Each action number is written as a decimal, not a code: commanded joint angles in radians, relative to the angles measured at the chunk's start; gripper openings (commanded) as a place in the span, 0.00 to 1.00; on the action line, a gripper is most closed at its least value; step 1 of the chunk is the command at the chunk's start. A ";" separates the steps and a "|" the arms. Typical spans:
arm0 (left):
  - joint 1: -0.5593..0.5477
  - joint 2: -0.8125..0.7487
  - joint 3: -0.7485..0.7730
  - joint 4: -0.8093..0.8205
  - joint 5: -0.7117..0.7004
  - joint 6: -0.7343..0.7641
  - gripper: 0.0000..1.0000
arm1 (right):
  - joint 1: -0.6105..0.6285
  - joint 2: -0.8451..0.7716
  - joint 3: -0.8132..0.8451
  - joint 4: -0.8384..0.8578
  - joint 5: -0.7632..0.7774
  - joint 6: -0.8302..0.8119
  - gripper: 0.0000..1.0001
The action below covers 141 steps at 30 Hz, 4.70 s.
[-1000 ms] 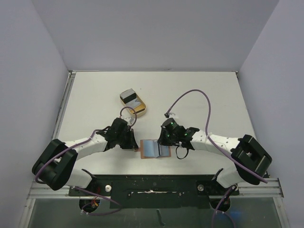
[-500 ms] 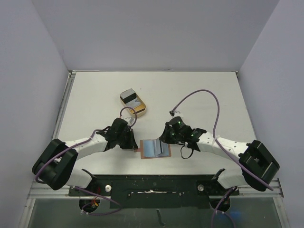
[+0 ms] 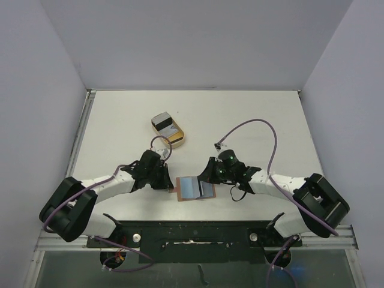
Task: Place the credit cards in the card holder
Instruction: Insert the credit card into the card holder.
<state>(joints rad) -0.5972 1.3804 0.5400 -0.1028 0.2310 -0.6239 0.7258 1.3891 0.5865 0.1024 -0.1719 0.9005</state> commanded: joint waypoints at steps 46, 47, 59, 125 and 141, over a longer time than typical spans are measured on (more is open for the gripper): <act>-0.006 -0.025 -0.053 0.069 -0.021 -0.017 0.00 | -0.086 0.182 -0.076 0.323 -0.173 -0.014 0.00; -0.006 -0.026 -0.055 0.070 -0.021 -0.019 0.00 | -0.085 0.182 -0.079 0.329 -0.173 -0.012 0.00; -0.006 -0.038 -0.031 0.027 -0.062 -0.052 0.12 | -0.085 0.179 -0.124 0.403 -0.176 0.019 0.01; -0.047 -0.082 -0.130 0.183 -0.047 -0.114 0.09 | 0.098 0.176 0.111 -0.107 0.032 -0.039 0.46; -0.048 -0.099 -0.153 0.224 -0.036 -0.162 0.08 | 0.142 0.209 0.146 -0.055 -0.035 -0.040 0.46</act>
<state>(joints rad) -0.6407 1.2980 0.4007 0.0696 0.1898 -0.7654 0.8593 1.6009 0.7383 0.0406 -0.1852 0.8677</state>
